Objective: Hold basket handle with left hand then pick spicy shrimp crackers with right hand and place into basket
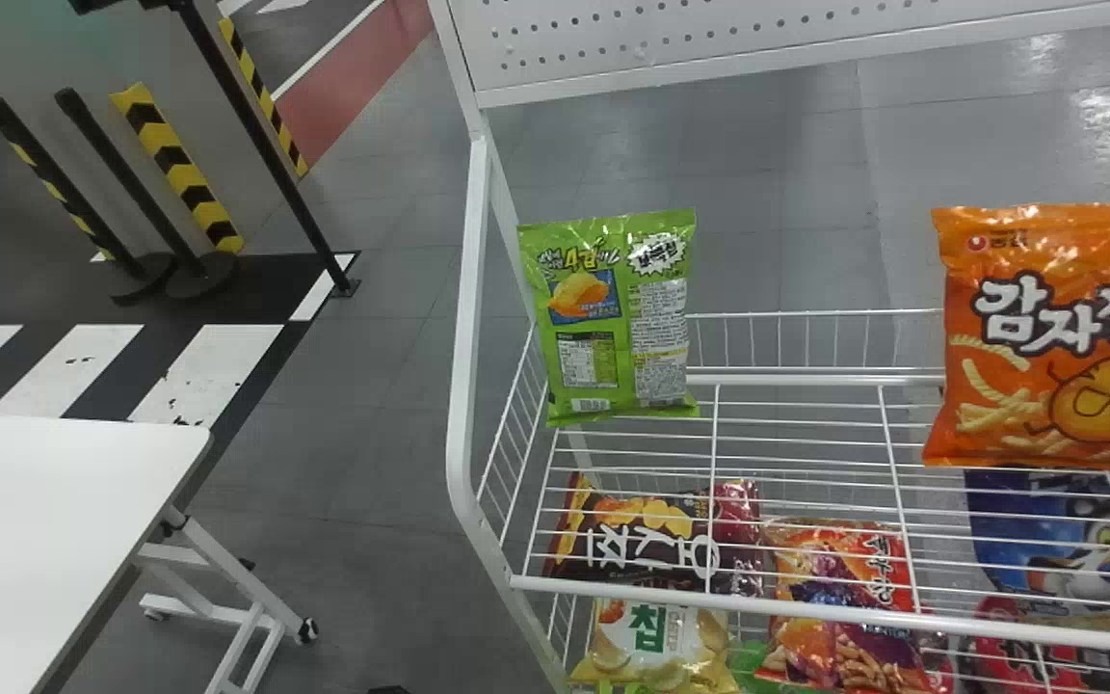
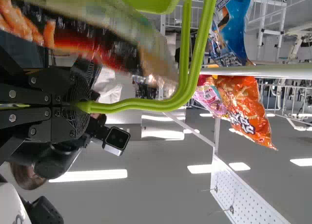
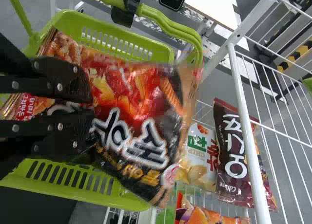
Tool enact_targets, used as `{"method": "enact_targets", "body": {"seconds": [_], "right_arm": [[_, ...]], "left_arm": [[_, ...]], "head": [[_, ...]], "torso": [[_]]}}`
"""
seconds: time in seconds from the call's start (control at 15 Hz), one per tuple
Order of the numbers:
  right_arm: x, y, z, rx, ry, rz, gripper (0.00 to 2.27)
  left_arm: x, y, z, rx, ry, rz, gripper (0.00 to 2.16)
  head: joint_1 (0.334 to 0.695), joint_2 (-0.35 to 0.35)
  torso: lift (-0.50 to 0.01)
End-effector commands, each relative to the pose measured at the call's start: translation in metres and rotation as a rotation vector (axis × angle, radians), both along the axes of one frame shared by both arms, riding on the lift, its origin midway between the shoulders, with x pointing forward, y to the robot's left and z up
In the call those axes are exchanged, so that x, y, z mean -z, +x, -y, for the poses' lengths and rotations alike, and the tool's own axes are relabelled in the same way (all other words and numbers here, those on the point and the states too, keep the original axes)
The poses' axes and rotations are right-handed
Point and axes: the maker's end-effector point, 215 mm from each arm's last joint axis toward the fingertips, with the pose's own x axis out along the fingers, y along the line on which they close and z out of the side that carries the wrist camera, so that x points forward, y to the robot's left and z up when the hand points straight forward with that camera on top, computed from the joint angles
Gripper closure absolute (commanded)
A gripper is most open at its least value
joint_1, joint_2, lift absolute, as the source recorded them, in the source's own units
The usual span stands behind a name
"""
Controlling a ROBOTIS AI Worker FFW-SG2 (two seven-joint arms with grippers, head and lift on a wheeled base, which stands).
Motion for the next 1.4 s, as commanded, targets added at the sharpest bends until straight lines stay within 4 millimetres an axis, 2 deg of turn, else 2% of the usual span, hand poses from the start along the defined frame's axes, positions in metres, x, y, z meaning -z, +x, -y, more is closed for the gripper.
{"method": "enact_targets", "body": {"seconds": [0.0,0.2,0.4,0.47,0.73,0.87,1.13,1.33], "right_arm": [[0.002,0.0,0.003,0.002,-0.009,-0.004,0.03],[-0.005,0.008,0.006,0.015,-0.007,0.028,0.05],[-0.035,0.061,0.026,0.082,-0.038,0.276,0.06],[-0.038,0.07,0.034,0.095,-0.067,0.323,0.07],[-0.097,0.123,0.068,0.203,-0.095,0.699,0.08],[-0.119,0.137,0.086,0.243,-0.086,0.847,0.08],[-0.108,0.146,0.134,0.339,-0.133,0.956,0.08],[-0.098,0.138,0.153,0.381,-0.137,0.993,0.08]], "left_arm": [[-0.003,0.0,0.0,-0.001,-0.012,0.004,2.14],[-0.002,-0.001,0.0,0.0,-0.011,0.002,2.14],[-0.003,0.0,-0.001,-0.002,-0.012,0.003,2.14],[-0.003,0.0,-0.001,-0.002,-0.012,0.004,2.14],[-0.001,0.001,-0.003,-0.009,-0.008,0.011,2.14],[0.001,0.0,-0.003,-0.012,-0.01,0.003,2.14],[0.0,0.0,-0.003,-0.012,-0.01,0.004,2.14],[0.0,-0.001,-0.002,-0.01,-0.011,0.002,2.14]], "head": [[0.695,0.35],[0.695,0.35],[0.695,0.35],[0.695,0.35],[0.695,0.35],[0.695,0.327],[0.695,0.225],[0.695,0.162]], "torso": [[-0.01],[-0.01],[-0.01],[-0.01],[-0.01],[-0.01],[-0.01],[-0.01]]}}
